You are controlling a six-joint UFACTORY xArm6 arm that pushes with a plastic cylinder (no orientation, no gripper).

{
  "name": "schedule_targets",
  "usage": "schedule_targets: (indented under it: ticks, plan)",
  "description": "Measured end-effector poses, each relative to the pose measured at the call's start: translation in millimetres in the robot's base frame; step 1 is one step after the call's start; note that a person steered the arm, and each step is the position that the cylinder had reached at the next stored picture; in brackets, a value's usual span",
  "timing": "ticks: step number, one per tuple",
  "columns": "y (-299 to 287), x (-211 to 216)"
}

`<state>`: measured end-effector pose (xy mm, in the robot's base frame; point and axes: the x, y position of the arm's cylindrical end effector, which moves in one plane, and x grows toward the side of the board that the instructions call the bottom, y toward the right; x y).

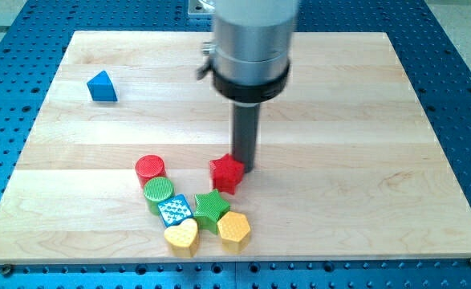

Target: Push the triangle into the group of blocks

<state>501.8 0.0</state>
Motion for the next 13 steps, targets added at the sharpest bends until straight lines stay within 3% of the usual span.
schedule_targets:
  ticks: [2,3,4,5,6,7,8,9,10,13]
  plan:
    - [-42.6,12.4]
    - [-41.0,-37.6]
    - [-54.0,-143.7]
    - [-133.6,-202.9]
    - [-228.3,-181.5]
    - [-221.2,-102.1]
    - [-219.9,-118.7]
    - [-262.6,-149.1]
    - [-206.4,-178.3]
    - [-145.2,-52.9]
